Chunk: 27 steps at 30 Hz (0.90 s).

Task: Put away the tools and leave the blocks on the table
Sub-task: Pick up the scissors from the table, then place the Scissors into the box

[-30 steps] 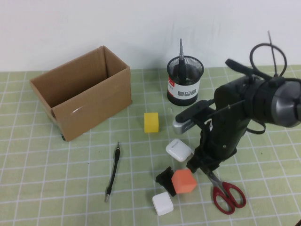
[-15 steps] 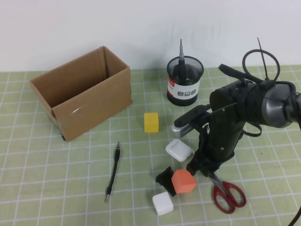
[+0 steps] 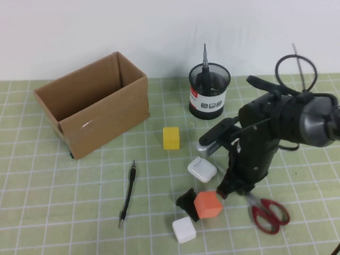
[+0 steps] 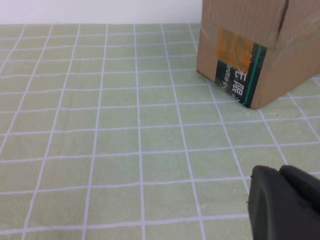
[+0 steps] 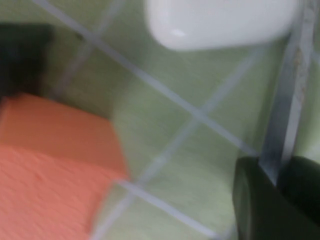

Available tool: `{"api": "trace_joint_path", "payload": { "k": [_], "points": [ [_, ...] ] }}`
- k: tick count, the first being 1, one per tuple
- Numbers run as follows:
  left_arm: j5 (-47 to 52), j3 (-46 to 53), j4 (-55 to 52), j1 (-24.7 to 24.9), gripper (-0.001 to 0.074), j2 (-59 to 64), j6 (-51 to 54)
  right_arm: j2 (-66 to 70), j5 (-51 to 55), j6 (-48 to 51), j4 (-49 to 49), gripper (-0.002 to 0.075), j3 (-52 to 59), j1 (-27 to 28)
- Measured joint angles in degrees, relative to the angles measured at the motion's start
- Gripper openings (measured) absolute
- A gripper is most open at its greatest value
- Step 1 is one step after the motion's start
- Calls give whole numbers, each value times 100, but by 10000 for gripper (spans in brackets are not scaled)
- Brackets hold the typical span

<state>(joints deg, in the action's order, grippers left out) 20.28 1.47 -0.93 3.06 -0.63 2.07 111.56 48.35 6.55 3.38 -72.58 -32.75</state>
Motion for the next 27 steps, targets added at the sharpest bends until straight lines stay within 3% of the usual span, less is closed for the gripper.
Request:
{"api": "trace_joint_path", "payload": {
  "k": [10,18,27],
  "points": [
    [0,0,0,0,-4,0,0,-1292,-860,-392,711,57,-486,0],
    [0,0,0,0,-4,0,0,-1411,-3031,-402,50,57,-859,-90],
    [0,0,0,0,-4,0,0,-703,-5204,-369,13,56,-1534,-784]
  ]
}}
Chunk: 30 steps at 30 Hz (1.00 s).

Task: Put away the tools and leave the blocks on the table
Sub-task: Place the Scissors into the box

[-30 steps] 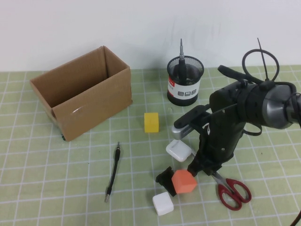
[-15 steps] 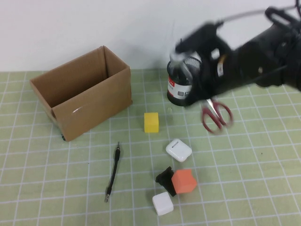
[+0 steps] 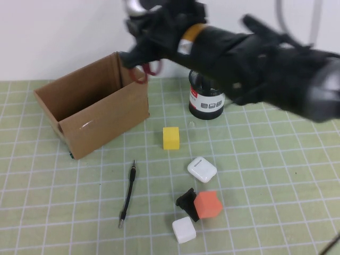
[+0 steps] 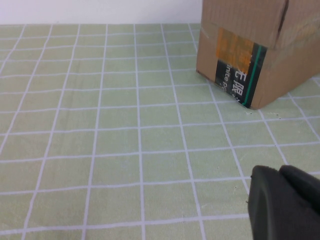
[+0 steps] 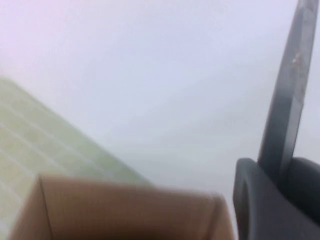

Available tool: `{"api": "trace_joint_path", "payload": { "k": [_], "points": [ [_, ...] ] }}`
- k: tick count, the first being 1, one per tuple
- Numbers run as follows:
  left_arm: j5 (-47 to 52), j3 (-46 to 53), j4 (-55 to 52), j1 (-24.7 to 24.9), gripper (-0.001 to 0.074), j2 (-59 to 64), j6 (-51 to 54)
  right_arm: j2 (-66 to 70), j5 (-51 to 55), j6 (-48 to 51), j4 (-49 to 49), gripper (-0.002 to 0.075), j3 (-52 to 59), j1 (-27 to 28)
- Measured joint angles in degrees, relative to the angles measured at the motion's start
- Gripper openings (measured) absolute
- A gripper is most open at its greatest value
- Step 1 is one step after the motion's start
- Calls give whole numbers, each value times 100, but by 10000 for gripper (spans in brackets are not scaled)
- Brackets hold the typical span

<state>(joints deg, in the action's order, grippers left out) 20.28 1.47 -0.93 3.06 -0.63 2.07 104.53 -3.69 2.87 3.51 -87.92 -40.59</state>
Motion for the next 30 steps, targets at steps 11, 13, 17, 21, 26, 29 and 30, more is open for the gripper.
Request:
{"api": "trace_joint_path", "payload": {
  "k": [11,13,17,21,26,29,30],
  "points": [
    [0,0,0,0,-4,0,0,1539,-841,0,-8,56,-1194,-220],
    [0,0,0,0,-4,0,0,1751,-898,0,-8,56,-1277,-220],
    [0,0,0,0,-4,0,0,1995,-917,95,3,59,-1316,-226],
    [0,0,0,0,-4,0,0,2048,-906,331,15,98,-1325,-226],
    [0,0,0,0,-4,0,0,2048,-950,663,40,175,-1364,-226],
    [0,0,0,0,-4,0,0,2048,-950,817,39,190,-1364,-226],
    [0,0,0,0,-4,0,0,2037,-920,846,50,192,-1364,-226]
  ]
}}
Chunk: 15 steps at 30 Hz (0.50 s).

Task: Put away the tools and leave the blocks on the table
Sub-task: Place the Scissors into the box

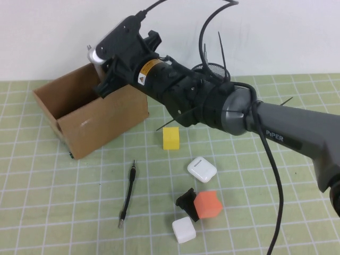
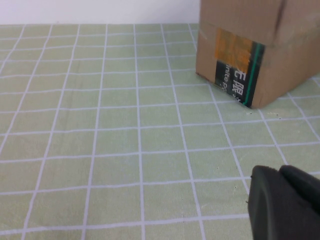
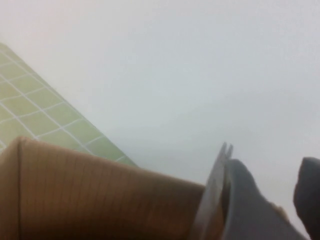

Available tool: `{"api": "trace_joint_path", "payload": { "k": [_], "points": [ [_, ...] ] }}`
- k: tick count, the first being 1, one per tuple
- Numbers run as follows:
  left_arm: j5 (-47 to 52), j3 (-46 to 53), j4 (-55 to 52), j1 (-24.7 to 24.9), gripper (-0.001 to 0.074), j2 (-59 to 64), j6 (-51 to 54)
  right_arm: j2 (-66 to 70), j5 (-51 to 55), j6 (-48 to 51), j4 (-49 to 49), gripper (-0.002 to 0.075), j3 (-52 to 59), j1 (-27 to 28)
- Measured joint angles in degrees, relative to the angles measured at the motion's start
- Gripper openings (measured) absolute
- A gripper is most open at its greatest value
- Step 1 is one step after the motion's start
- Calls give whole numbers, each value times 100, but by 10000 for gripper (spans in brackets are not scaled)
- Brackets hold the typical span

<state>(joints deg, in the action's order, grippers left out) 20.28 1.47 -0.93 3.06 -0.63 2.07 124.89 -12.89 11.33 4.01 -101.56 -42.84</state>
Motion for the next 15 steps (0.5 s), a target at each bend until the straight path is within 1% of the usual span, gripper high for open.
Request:
{"api": "trace_joint_path", "payload": {
  "k": [7,10,13,15],
  "points": [
    [0,0,0,0,-4,0,0,-228,442,69,9,194,0,0],
    [0,0,0,0,-4,0,0,-445,911,69,9,194,0,0],
    [0,0,0,0,-4,0,0,-740,1609,102,40,191,0,0],
    [0,0,0,0,-4,0,0,-970,2089,144,171,169,0,0]
  ]
}}
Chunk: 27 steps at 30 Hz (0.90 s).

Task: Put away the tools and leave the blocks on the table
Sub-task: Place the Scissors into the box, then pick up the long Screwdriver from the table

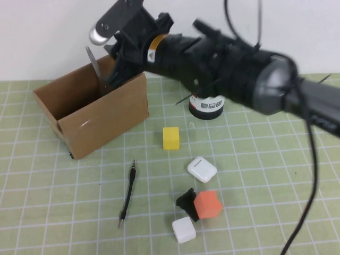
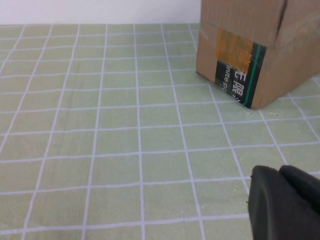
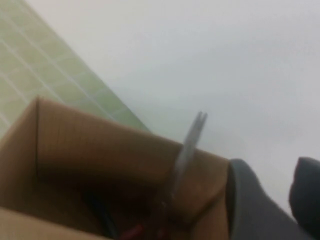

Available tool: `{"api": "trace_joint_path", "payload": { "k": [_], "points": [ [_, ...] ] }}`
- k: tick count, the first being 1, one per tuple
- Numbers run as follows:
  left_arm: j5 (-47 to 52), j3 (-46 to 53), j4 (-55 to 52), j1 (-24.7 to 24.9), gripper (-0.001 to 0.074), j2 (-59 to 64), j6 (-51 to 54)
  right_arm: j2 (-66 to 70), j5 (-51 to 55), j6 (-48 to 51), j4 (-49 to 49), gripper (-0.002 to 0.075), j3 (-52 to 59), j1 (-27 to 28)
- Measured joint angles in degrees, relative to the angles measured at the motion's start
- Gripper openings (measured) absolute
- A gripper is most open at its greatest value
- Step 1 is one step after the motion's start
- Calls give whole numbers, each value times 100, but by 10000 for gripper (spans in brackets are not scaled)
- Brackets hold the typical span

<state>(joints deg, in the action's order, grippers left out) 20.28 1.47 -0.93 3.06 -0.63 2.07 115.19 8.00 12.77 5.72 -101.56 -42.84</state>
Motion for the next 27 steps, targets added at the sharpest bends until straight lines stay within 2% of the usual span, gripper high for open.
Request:
{"api": "trace_joint_path", "payload": {
  "k": [5,8,14,19,27],
  "points": [
    [0,0,0,0,-4,0,0,-638,1010,36,567,35,0,0],
    [0,0,0,0,-4,0,0,-1098,1591,12,783,5,0,0],
    [0,0,0,0,-4,0,0,-1999,1996,-111,859,-5,435,0],
    [0,0,0,0,-4,0,0,-2814,1980,-511,1102,-6,1703,0],
    [0,0,0,0,-4,0,0,-4361,1382,-1420,1577,-7,3794,0]
  ]
}}
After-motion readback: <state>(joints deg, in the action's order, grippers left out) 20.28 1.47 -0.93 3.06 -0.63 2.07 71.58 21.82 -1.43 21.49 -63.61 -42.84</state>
